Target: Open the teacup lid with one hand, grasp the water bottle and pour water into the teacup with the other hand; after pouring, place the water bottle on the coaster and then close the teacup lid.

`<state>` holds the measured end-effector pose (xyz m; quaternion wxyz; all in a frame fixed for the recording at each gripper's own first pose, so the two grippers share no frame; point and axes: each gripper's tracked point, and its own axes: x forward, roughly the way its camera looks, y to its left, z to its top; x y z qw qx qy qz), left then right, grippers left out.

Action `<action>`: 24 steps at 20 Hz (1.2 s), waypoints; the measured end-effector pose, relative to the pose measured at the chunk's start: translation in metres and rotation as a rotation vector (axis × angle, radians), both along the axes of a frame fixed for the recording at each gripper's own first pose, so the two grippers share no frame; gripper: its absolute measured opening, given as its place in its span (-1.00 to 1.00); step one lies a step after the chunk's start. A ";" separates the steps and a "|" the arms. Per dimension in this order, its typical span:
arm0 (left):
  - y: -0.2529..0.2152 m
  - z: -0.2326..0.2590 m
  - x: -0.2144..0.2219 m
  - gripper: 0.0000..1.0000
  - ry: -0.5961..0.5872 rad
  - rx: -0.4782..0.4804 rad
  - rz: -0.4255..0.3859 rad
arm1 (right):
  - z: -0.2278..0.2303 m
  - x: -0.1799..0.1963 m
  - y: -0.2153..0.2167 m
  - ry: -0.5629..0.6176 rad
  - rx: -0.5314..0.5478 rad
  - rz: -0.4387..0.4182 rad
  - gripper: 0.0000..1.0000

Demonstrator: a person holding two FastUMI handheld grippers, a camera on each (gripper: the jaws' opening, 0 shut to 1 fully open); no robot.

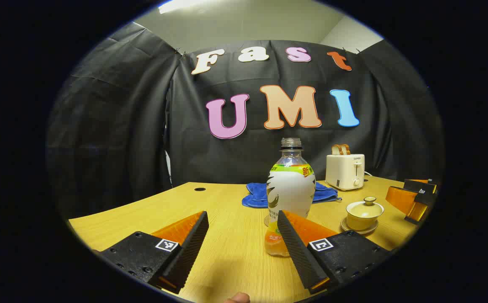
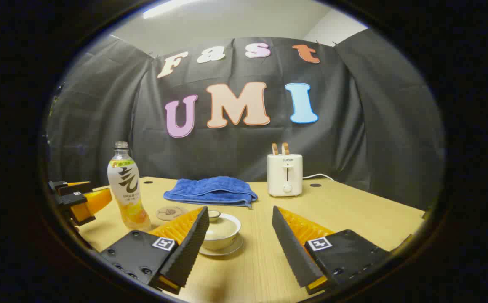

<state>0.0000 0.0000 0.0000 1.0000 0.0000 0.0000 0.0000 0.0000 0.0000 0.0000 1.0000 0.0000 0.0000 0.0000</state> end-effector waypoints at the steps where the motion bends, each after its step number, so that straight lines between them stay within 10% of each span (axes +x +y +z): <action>1: 0.000 0.000 0.000 0.93 -0.001 -0.001 0.000 | 0.001 0.000 0.001 0.000 0.000 0.003 1.00; 24: -0.001 -0.001 0.002 0.93 0.000 -0.002 0.000 | -0.008 0.009 0.012 0.061 -0.029 0.051 0.89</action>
